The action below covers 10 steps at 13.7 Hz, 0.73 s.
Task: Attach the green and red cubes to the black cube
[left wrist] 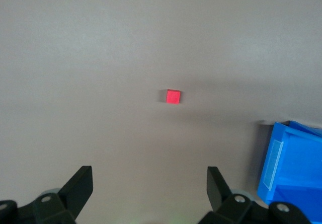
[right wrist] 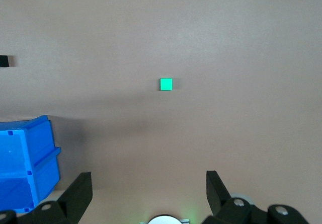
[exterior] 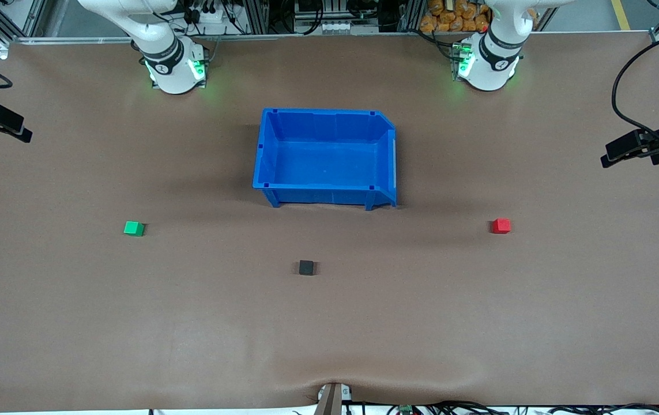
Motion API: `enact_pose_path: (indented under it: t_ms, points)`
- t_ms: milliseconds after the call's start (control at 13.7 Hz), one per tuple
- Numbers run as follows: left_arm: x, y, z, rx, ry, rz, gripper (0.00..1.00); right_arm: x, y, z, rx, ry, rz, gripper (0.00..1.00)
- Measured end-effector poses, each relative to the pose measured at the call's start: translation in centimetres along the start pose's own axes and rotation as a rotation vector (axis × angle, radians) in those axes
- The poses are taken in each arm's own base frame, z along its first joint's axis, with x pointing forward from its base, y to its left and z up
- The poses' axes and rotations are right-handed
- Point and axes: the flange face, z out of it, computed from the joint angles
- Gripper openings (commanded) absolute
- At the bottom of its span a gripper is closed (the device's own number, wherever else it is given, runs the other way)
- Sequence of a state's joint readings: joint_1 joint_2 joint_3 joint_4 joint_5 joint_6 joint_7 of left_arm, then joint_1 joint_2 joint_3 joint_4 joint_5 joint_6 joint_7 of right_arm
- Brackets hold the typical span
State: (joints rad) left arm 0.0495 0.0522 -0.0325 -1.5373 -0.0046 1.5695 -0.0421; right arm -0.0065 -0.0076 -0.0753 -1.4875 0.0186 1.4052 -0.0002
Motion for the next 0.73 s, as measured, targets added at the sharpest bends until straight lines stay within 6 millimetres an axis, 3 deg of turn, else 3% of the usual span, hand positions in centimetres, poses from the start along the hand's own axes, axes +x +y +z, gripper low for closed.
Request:
enact_pose_path:
  t_ms: [365,730]
  points:
    - [0.3,-0.1,0.1,0.000,0.000,-0.002,1.00,0.0,0.0,0.0,0.000,0.000,0.000,1.00]
    - [1.8,-1.0,3.0,0.000,-0.051,-0.018,1.00,0.0,0.0,0.1,0.000,-0.001,-0.003,1.00]
